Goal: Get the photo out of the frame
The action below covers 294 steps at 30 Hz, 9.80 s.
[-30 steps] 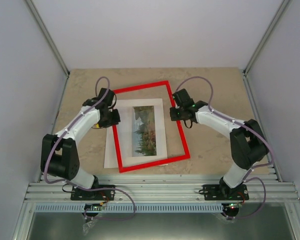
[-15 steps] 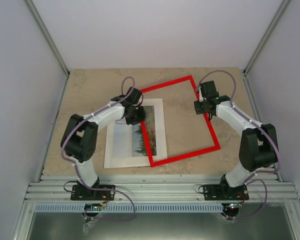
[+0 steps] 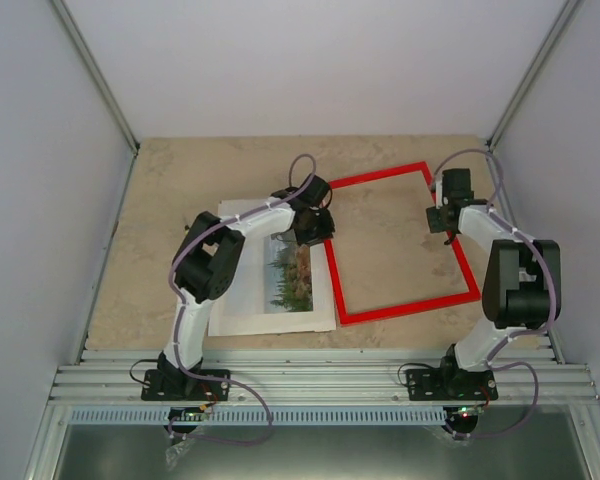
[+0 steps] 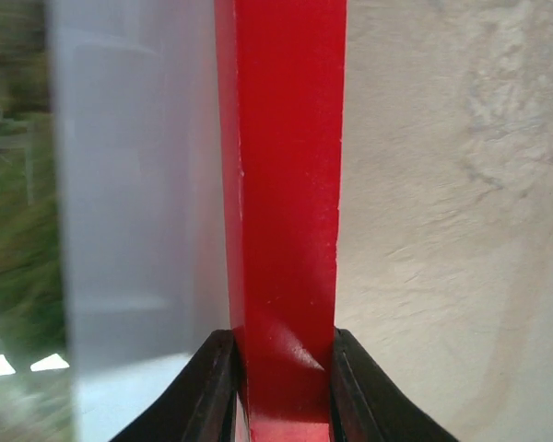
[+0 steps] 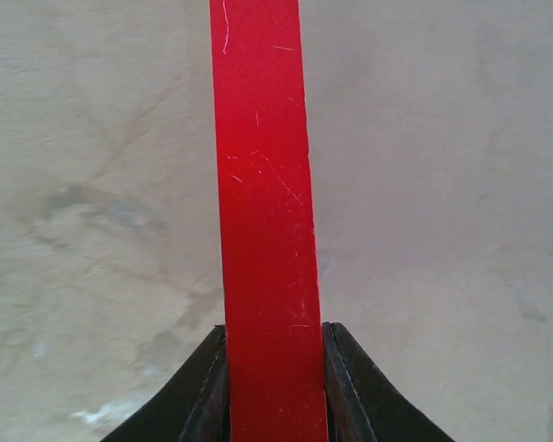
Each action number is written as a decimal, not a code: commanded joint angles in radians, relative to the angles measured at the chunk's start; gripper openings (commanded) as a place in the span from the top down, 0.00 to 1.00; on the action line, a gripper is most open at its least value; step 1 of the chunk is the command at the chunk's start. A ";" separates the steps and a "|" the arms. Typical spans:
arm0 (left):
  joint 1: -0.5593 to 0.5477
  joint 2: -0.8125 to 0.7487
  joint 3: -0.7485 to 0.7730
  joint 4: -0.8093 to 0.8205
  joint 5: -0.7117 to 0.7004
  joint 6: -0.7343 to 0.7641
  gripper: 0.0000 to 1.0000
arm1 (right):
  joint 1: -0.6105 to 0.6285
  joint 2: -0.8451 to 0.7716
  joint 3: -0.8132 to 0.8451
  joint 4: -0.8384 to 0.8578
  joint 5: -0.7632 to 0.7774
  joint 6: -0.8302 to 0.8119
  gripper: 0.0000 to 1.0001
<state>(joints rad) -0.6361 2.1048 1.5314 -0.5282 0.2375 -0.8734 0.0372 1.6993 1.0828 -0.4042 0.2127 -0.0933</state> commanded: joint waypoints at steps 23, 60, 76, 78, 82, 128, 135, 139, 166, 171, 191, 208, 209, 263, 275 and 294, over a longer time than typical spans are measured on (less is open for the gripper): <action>-0.091 0.159 0.229 0.120 0.218 -0.066 0.68 | -0.199 0.194 -0.010 0.297 0.053 -0.054 0.50; 0.286 -0.549 -0.423 0.050 -0.036 0.106 0.11 | 0.411 -0.037 -0.045 0.051 -0.211 0.339 0.13; 0.684 -0.852 -0.768 -0.079 0.023 0.246 0.00 | 0.497 0.079 -0.091 0.006 -0.061 0.344 0.05; 0.723 -0.850 -0.787 -0.077 0.048 0.252 0.00 | 0.494 0.074 -0.098 -0.002 -0.025 0.347 0.04; 0.739 -0.830 -0.816 -0.065 0.070 0.257 0.00 | 0.491 0.052 -0.104 -0.022 0.014 0.365 0.03; 0.683 -0.650 -0.865 0.046 0.238 0.272 0.00 | 1.204 0.063 -0.109 0.093 0.047 -0.129 0.02; 0.668 -0.621 -0.820 0.056 0.241 0.266 0.00 | 1.170 0.102 -0.097 0.119 0.111 -0.122 0.02; 0.662 -0.576 -0.772 0.058 0.232 0.269 0.00 | 1.130 0.115 -0.091 0.144 0.116 -0.120 0.02; 0.576 -0.723 -0.809 -0.066 0.070 0.251 0.00 | 0.994 -0.154 -0.169 -0.133 0.054 -0.041 0.02; 0.573 -0.712 -0.792 -0.067 0.060 0.259 0.00 | 0.980 -0.144 -0.162 -0.155 0.079 -0.021 0.02; 0.572 -0.714 -0.729 -0.096 -0.003 0.308 0.00 | 0.969 -0.086 -0.114 -0.254 0.142 -0.057 0.02; 0.548 -0.712 -0.728 -0.092 0.009 0.313 0.00 | 0.970 -0.021 -0.129 -0.224 0.193 -0.077 0.02; 0.546 -0.712 -0.729 -0.092 0.009 0.313 0.00 | 0.969 -0.015 -0.130 -0.221 0.207 -0.076 0.02; 0.507 -0.706 -0.732 -0.122 -0.041 0.320 0.00 | 0.784 0.233 0.184 -0.116 0.280 0.008 0.02; 0.452 -0.744 -0.699 -0.170 -0.103 0.320 0.00 | 0.771 0.037 0.160 -0.310 -0.029 0.333 0.02; 0.447 -0.735 -0.797 -0.092 -0.093 0.247 0.00 | 0.811 0.002 0.015 -0.109 -0.391 0.697 0.13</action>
<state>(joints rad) -0.1837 1.3663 0.7601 -0.6537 0.1478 -0.5964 0.8314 1.6703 1.0981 -0.5552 -0.1558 0.5346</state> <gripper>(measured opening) 0.995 0.890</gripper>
